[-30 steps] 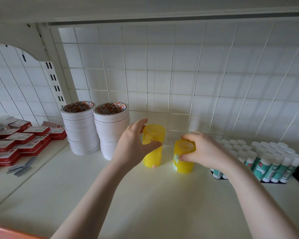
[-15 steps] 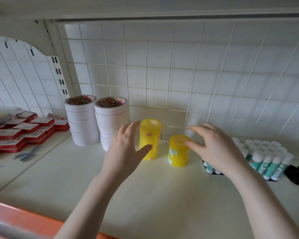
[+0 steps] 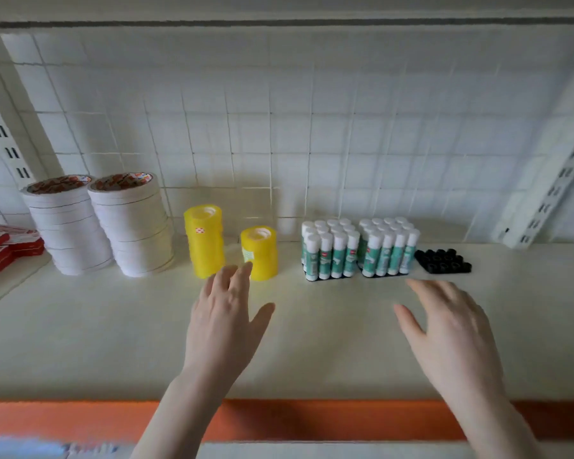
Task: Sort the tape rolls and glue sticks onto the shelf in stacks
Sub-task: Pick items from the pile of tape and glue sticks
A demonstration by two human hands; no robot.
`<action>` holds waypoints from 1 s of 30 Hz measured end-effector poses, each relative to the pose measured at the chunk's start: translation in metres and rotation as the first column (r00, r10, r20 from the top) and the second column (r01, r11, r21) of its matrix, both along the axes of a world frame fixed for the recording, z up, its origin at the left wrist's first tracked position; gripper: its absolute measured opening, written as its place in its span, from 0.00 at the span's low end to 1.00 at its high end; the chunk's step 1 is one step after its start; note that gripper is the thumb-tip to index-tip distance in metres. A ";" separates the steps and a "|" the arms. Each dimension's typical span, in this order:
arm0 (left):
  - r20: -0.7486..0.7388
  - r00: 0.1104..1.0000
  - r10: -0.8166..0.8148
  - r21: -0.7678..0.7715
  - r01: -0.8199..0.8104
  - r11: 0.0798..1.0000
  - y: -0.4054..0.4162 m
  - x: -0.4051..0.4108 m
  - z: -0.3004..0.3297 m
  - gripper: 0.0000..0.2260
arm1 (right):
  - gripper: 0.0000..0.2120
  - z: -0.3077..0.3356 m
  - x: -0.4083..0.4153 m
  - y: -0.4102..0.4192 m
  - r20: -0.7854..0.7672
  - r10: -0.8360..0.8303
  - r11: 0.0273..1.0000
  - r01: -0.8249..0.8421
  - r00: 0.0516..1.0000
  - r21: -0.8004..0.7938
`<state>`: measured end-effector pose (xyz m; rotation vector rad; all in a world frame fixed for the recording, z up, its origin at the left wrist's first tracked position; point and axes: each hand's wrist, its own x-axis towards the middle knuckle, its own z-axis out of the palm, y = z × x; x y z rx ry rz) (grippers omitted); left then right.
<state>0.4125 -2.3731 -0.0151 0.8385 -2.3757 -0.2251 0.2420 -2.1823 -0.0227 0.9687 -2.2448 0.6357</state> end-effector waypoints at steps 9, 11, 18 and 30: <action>0.039 0.972 -0.232 0.023 0.231 0.973 0.100 -0.071 -0.001 0.28 | 0.16 -0.009 -0.029 0.120 -0.033 -0.289 0.957 0.290 0.957 0.025; 0.041 0.962 -0.270 0.021 0.270 0.963 0.131 -0.095 0.001 0.28 | 0.16 -0.009 -0.046 0.153 -0.038 -0.336 0.942 0.336 0.941 0.005; 0.013 0.940 -0.342 0.030 0.342 0.939 0.264 -0.200 0.003 0.28 | 0.17 -0.010 -0.140 0.293 -0.064 -0.396 0.918 0.397 0.916 0.009; -0.008 0.929 -0.369 0.079 0.369 0.926 0.447 -0.383 0.018 0.27 | 0.16 -0.006 -0.322 0.483 -0.070 -0.425 0.905 0.426 0.902 0.000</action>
